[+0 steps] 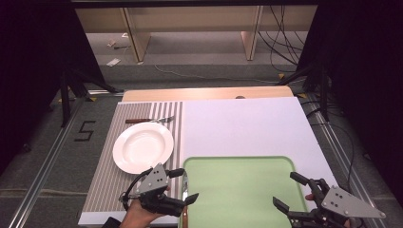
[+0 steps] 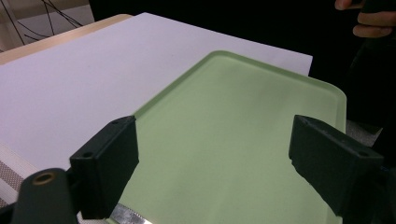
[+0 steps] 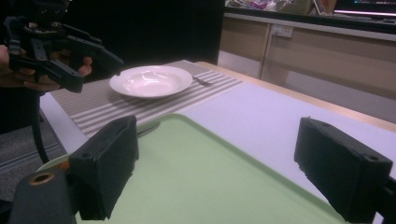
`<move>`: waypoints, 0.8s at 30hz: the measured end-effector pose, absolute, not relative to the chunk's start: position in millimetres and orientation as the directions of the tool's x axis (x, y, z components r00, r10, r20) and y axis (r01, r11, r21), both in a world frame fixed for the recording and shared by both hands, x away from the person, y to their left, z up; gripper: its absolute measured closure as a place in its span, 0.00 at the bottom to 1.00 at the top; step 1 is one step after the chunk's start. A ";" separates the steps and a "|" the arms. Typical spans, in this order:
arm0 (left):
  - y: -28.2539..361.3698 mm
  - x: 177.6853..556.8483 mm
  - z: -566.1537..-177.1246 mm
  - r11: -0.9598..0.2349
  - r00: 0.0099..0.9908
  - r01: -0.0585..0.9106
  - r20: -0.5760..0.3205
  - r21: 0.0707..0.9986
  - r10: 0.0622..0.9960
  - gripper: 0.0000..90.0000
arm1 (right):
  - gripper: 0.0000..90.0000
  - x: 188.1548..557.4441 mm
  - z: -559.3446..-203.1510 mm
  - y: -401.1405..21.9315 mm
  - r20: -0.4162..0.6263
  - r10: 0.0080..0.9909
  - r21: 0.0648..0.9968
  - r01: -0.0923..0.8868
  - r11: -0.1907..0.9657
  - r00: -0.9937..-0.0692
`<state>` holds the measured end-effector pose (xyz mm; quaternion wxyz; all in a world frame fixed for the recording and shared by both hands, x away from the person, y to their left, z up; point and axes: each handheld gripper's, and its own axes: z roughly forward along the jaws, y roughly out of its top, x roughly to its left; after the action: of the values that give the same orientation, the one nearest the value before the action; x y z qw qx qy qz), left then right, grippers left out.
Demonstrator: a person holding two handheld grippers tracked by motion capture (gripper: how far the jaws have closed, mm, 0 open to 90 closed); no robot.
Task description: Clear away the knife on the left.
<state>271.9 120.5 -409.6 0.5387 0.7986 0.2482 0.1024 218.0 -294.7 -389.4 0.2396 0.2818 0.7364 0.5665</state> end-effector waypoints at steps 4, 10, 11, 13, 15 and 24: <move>120.1 273.6 -410.8 -0.300 0.854 0.292 -0.107 0.908 0.510 0.18 | 0.16 218.0 -389.4 -294.7 -0.033 0.685 0.970 0.143 0.198 -0.728; 120.1 274.0 -410.6 -0.298 0.854 0.292 -0.108 0.909 0.508 0.18 | 0.16 217.6 -389.3 -295.1 -0.032 0.685 0.970 0.143 0.197 -0.727; 119.9 274.0 -410.7 -0.299 0.856 0.293 -0.109 0.908 0.506 0.18 | 0.16 217.6 -389.3 -295.1 -0.032 0.685 0.970 0.143 0.197 -0.727; 119.5 274.0 -410.9 -0.303 0.857 0.292 -0.108 0.907 0.504 0.18 | 0.16 217.7 -389.3 -295.0 -0.033 0.685 0.970 0.142 0.197 -0.728; 119.5 274.0 -410.7 -0.302 0.859 0.290 -0.107 0.908 0.502 0.18 | 0.16 217.8 -389.4 -294.7 -0.034 0.683 0.970 0.140 0.198 -0.729; 118.5 274.0 -411.4 -0.309 0.859 0.295 -0.109 0.904 0.500 0.18 | 0.16 217.9 -389.5 -294.7 -0.035 0.683 0.970 0.140 0.199 -0.729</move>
<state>274.0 118.5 -411.4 0.5331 0.8034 0.2472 0.0962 217.9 -294.7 -389.5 0.2393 0.2794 0.7364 0.5677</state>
